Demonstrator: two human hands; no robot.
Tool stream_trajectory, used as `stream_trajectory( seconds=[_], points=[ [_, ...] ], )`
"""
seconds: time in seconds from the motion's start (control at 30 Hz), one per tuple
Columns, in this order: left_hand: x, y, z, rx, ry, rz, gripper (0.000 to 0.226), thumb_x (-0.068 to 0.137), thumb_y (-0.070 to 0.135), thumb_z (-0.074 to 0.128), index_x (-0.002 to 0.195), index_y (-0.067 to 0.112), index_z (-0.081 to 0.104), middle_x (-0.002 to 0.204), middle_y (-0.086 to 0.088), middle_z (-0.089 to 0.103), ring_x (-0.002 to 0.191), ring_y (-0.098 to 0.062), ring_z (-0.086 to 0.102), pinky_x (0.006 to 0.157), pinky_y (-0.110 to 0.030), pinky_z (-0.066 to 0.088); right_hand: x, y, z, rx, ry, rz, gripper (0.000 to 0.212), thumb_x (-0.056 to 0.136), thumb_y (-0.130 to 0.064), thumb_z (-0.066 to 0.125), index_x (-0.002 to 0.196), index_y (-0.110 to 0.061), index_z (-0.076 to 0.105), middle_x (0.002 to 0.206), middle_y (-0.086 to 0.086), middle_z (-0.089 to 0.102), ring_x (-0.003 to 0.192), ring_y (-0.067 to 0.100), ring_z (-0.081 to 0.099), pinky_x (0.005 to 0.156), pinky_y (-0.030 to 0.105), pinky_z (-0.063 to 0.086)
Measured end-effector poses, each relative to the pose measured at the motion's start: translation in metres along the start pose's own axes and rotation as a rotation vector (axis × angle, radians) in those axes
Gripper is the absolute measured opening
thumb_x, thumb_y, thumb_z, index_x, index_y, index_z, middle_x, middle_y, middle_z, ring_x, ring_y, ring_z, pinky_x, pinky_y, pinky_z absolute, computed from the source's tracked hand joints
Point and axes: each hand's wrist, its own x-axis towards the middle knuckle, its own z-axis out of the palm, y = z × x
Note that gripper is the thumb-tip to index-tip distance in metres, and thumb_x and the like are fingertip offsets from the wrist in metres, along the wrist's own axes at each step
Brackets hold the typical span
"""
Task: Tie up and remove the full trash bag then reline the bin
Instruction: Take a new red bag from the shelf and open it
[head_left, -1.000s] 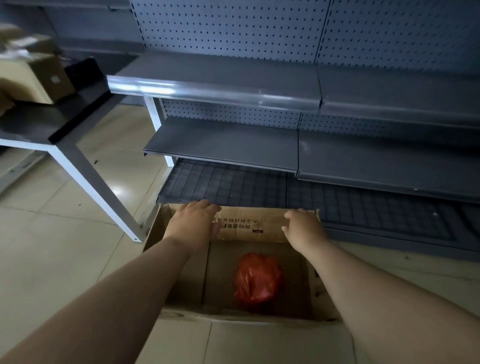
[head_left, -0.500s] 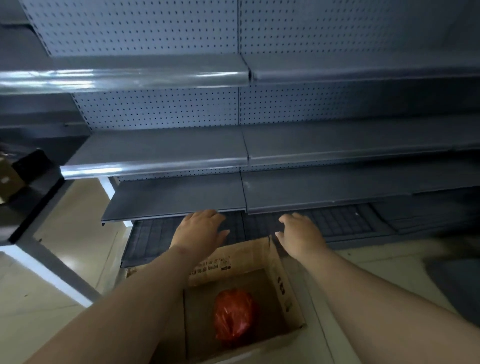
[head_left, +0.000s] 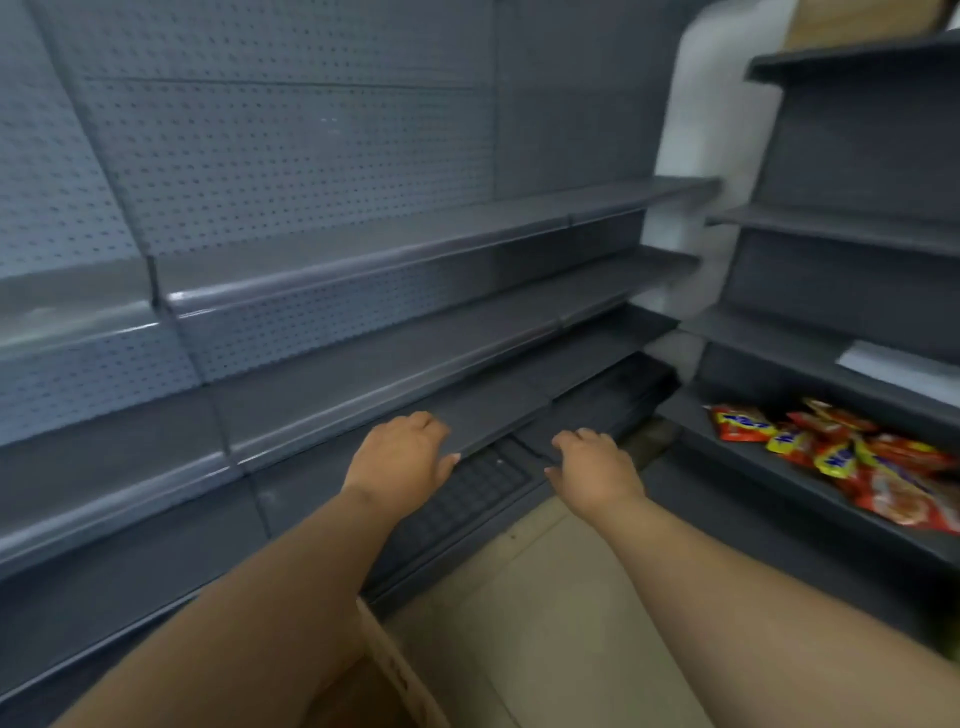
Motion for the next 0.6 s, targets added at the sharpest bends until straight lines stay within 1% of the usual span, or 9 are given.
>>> stream_trajectory(
  seconds=[0.27, 0.33, 0.4, 0.5, 0.6],
  points=[
    [0.100, 0.181, -0.005, -0.052, 0.061, 0.280, 0.048, 0.094, 0.045, 0.041, 0.134, 0.019, 0.046, 0.134, -0.001, 0.051, 0.118, -0.021, 0.051, 0.100, -0.035, 0.042, -0.019, 0.179, -0.070, -0.027, 0.122, 0.263, 0.040, 0.093, -0.029, 0.050, 0.132, -0.016, 0.048, 0.132, 0.007, 0.049, 0.123, 0.027, 0.043, 0.097, 0.038, 0.040],
    [0.118, 0.230, -0.005, -0.059, 0.081, 0.346, 0.047, 0.094, 0.045, 0.041, 0.133, 0.019, 0.047, 0.133, 0.000, 0.052, 0.116, -0.021, 0.053, 0.098, -0.035, 0.043, -0.029, 0.223, -0.087, -0.038, 0.148, 0.321, 0.040, 0.092, -0.031, 0.052, 0.129, -0.014, 0.049, 0.130, 0.008, 0.050, 0.123, 0.028, 0.044, 0.097, 0.039, 0.041],
    [0.134, 0.279, -0.005, -0.070, 0.095, 0.411, 0.046, 0.093, 0.044, 0.043, 0.132, 0.020, 0.048, 0.132, -0.001, 0.053, 0.116, -0.022, 0.053, 0.097, -0.035, 0.043, -0.042, 0.267, -0.103, -0.050, 0.165, 0.383, 0.041, 0.092, -0.032, 0.053, 0.128, -0.013, 0.049, 0.130, 0.010, 0.051, 0.121, 0.030, 0.045, 0.097, 0.038, 0.041],
    [0.153, 0.355, -0.006, -0.092, 0.103, 0.512, 0.045, 0.093, 0.043, 0.044, 0.131, 0.019, 0.049, 0.130, -0.002, 0.054, 0.116, -0.023, 0.053, 0.095, -0.036, 0.043, -0.069, 0.332, -0.124, -0.060, 0.194, 0.489, 0.044, 0.092, -0.032, 0.052, 0.132, -0.015, 0.047, 0.134, 0.010, 0.049, 0.123, 0.031, 0.045, 0.099, 0.038, 0.040],
    [0.167, 0.430, -0.006, -0.105, 0.110, 0.635, 0.044, 0.092, 0.042, 0.045, 0.130, 0.019, 0.050, 0.128, -0.003, 0.055, 0.115, -0.023, 0.054, 0.096, -0.036, 0.044, -0.102, 0.393, -0.142, -0.079, 0.219, 0.609, 0.042, 0.093, -0.028, 0.049, 0.132, -0.014, 0.047, 0.132, 0.012, 0.049, 0.121, 0.032, 0.045, 0.100, 0.038, 0.040]
  ],
)
